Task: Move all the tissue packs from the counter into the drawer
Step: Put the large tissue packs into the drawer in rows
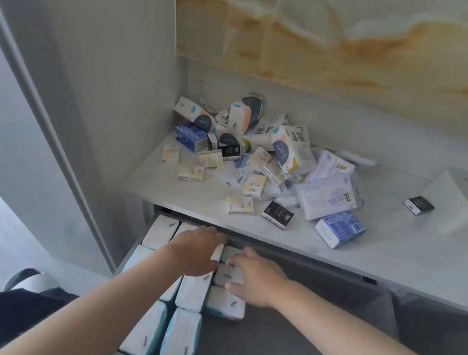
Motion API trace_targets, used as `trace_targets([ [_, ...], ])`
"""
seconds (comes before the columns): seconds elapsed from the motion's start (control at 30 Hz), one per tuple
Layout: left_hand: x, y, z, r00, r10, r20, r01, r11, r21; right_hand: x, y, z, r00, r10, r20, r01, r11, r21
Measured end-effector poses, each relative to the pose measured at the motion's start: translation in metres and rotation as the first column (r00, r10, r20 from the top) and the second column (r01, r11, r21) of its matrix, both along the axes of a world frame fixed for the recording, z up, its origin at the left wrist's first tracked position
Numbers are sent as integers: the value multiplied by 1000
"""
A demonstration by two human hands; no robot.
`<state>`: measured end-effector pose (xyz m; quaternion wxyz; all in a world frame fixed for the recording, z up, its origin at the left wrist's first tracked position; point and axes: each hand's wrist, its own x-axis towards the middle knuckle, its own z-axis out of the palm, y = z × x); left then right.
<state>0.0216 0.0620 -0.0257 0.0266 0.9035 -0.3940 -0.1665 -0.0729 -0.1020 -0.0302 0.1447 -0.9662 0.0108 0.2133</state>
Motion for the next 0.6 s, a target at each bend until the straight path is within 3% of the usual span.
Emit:
trace_targets([
  [0.13,38,-16,39,998,53,41,-50,996,-70,37,-5,43,972,-112,207,82,986,146],
  [0.37,117,-25,84,957,288,41,-241,861,-447,141,-16,96,818,-240,523,161,968,193],
  [0.47,156,-22,80,917,394,65,-305,795,-525,190,-24,106,795,-138,590,141,989,41],
  [0.53,183,-24,79,885,450,119,-307,755,-579,220,-29,114,836,33,547,101,972,-214],
  [0.6,209,-24,78,850,489,195,-296,750,-592,245,-30,124,877,178,446,69,872,-484],
])
